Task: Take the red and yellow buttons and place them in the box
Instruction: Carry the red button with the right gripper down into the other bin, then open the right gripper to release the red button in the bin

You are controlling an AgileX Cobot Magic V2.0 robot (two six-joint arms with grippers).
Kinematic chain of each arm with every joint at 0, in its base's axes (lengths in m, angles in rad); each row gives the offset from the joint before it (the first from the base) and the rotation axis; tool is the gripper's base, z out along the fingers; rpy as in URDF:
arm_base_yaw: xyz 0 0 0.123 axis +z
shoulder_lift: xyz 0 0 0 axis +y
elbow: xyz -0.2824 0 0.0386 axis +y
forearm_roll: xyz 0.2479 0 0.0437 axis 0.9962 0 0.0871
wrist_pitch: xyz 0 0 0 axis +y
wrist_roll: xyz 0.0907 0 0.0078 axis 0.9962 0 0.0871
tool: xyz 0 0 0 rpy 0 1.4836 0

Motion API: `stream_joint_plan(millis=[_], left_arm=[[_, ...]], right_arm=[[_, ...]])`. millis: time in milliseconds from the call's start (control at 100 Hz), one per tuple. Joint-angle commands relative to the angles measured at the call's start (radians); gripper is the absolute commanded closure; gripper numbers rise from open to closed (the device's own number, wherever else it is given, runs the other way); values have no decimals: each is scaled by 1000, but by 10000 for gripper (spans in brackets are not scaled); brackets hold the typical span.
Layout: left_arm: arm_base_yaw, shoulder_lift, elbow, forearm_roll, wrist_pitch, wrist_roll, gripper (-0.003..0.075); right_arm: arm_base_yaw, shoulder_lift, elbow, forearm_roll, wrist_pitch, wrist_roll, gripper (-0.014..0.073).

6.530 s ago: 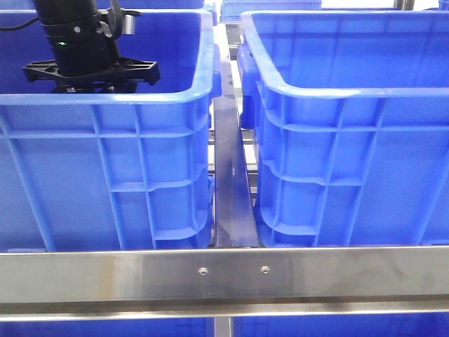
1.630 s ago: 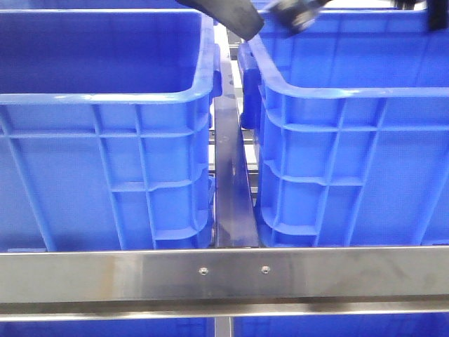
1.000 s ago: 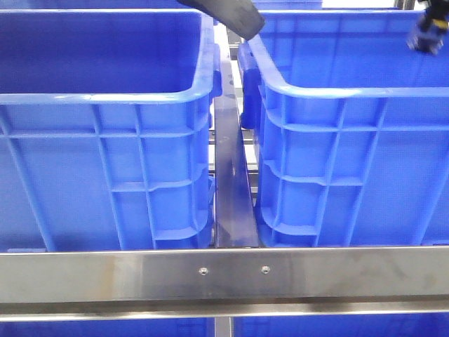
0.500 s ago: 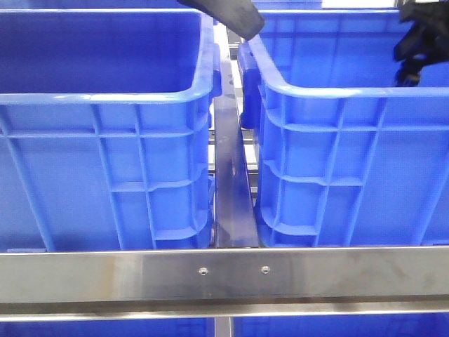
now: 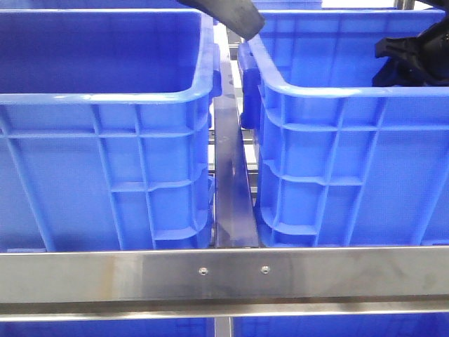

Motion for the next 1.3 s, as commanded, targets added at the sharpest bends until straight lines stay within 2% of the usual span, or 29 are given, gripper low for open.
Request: stream_joint_plan(millis=[0,110,230,330,620,870,920,990,1190,1290], left_arm=[[-8,-48,-30,-60,1,-3,38],[-8,-48,-30,-60,1,-3,38],[-8,-48,-30,-60,1,-3,38],[-8,-48,-30,-60,1,-3,38],[-8,-48,-30,-60,1,-3,38],[-8,-48,-30,-57,1,-3,38],[-8,-48,-30,-55,1,-3,38],[-8,-48,-30,-50,-3,-3,38],[-8,-48,-30,-47,-5,-3,38],[-8,-48,-30,-47,-5,-3,38]], right_arm=[[-3,-35,-30,21,-8,-17,386],[-3,-35,-30,21,-8,-17,325],[-3,-37,-30,21,-4,-17,136],[-3,-37,-30,22,-3,-16,41],[-4,-83,-26,22,45,-16,34],[-4,-196,1,20,84,-16,38],[-4,-223,20,20,83,-16,57],[-4,-262,53,19,83,-16,127],[-4,-383,160,19,84,-16,480],[-4,-443,208,20,105,-16,626]])
